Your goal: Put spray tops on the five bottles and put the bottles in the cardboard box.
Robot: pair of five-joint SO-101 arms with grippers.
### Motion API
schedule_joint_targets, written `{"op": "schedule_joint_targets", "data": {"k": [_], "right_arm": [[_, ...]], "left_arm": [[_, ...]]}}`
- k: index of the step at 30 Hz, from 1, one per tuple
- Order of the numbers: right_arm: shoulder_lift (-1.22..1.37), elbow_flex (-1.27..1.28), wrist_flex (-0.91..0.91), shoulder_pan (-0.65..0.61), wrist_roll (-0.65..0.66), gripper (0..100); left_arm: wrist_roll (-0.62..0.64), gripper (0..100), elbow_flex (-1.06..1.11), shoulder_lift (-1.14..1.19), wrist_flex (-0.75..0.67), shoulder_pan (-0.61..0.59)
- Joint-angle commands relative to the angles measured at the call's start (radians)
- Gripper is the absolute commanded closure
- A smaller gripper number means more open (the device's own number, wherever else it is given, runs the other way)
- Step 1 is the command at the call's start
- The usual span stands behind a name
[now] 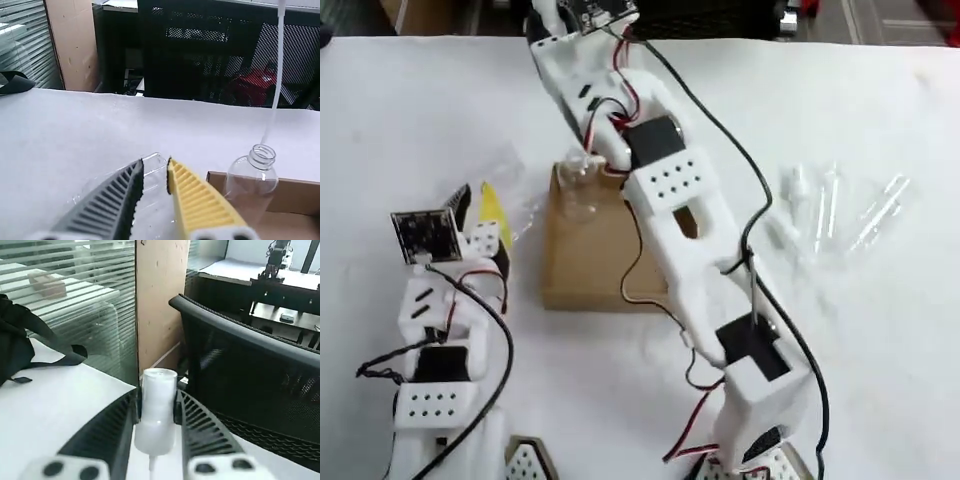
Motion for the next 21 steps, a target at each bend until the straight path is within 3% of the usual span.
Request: {"op": "schedule_joint_targets", "data": {"k": [1, 21], "right_arm": [[0.002, -0.014, -0.027, 0.036, 0.014, 98.2], [-0.002, 0.055, -0.019, 0.027, 0.008, 98.2]], "left_arm": [[-0.011, 92, -0.009, 0.002, -0.028, -0.005], [-0.011, 91, -0.009, 0.002, -0.029, -0.005]]}}
